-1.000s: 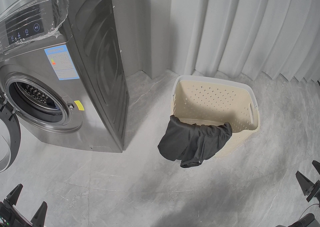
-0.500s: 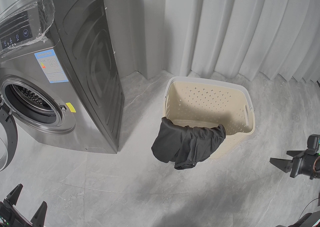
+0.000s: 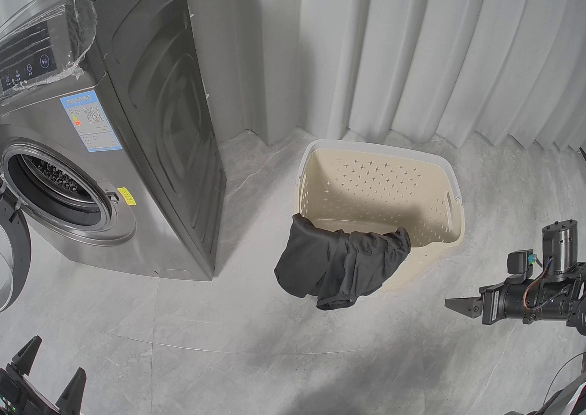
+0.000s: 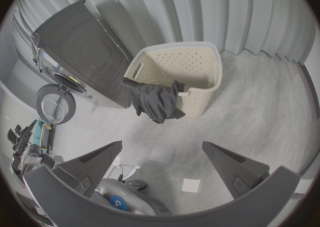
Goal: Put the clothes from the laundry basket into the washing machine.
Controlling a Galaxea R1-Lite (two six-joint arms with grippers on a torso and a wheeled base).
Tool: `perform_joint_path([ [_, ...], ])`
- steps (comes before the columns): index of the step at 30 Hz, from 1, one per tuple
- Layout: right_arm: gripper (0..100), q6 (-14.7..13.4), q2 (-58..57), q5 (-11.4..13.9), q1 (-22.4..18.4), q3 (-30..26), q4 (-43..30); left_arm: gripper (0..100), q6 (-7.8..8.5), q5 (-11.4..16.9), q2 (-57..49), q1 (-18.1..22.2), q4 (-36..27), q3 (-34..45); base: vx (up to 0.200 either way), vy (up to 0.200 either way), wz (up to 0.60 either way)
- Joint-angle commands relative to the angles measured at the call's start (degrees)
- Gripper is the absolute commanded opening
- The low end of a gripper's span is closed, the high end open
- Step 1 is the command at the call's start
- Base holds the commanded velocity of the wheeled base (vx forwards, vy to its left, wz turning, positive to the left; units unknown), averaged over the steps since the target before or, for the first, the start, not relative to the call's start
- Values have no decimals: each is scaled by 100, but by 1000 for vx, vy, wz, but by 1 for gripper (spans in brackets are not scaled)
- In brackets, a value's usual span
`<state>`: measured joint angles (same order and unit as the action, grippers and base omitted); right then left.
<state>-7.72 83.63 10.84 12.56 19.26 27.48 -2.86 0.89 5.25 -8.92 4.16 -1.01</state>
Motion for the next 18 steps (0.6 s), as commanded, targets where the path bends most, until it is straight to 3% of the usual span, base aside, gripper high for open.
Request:
perform_joint_path([
  [1, 100, -28, 620, -161, 247, -10, 302, 100, -4, 8, 20, -4, 6, 101, 0, 0, 0],
  [8, 100, -494, 1217, -354, 696, 7, 1023, 100, 5, 8, 11, 5, -3, 101, 0, 0, 0],
  [10, 100, -573, 1296, -442, 775, 34, 1075, 100, -12, 8, 11, 5, -3, 101, 200, 0, 0],
  [12, 100, -617, 1402, -477, 827, 51, 1128, 100, -30, 8, 11, 5, 6, 101, 200, 0, 0],
  [18, 100, -626, 1850, -477, 889, 201, 1418, 100, 5, 8, 11, 5, 6, 101, 0, 0, 0],
])
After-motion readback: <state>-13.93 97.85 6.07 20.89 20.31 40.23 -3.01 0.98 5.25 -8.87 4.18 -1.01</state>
